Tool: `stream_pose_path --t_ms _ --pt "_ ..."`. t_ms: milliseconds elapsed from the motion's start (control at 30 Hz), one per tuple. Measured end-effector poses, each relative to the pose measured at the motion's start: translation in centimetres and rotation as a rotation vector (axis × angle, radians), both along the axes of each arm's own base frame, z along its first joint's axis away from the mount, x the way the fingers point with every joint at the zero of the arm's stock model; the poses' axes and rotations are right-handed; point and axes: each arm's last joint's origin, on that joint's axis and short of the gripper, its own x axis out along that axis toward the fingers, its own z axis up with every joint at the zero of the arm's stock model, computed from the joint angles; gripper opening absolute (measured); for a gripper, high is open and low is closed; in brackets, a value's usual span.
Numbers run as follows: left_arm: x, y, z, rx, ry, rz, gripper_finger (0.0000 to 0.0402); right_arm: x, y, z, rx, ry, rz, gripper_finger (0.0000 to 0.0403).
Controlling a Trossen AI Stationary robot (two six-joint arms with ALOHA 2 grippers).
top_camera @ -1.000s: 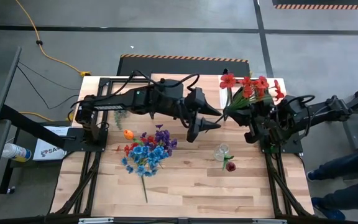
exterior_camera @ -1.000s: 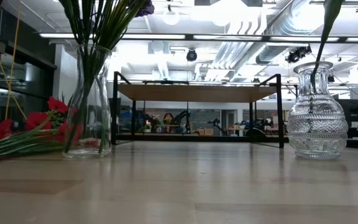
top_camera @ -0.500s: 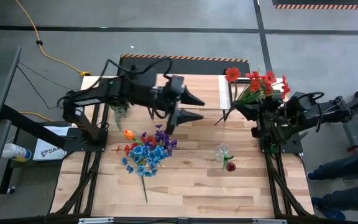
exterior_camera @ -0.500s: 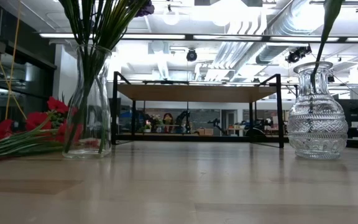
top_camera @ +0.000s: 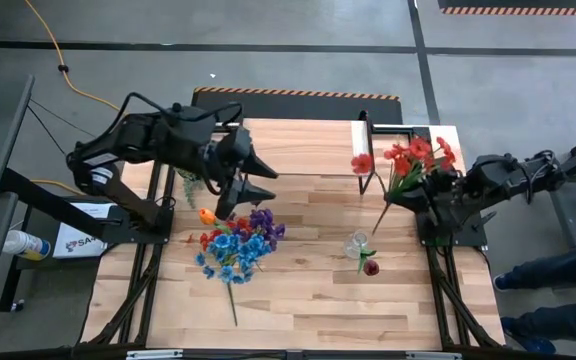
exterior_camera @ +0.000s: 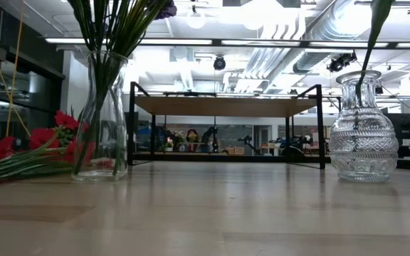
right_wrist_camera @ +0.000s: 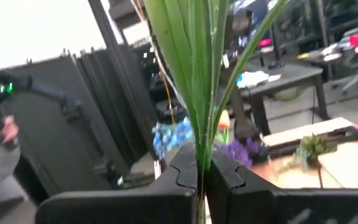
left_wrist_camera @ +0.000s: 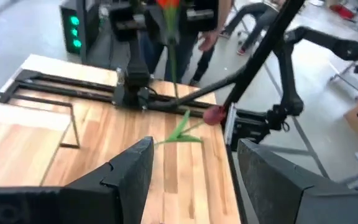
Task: Pick and place flowers into a vace then onto a shelf
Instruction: Put the right red flower into the right transparent flower vase
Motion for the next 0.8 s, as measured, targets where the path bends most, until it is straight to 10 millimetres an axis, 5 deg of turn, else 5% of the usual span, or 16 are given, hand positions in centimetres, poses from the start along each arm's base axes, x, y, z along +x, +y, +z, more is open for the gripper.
stream_pose_path --t_ms 567,800 --pt "-1.3 0.4 -0.2 0.017 0.062 0.089 0.0266 2.4 1.5 -3.3 -0.048 0.293 -0.080 0.0000" --pt "-3.8 0.7 1.1 0.017 0.001 0.119 0.0266 2.9 1.6 -3.9 -0.047 0.347 -0.110 0.0000"
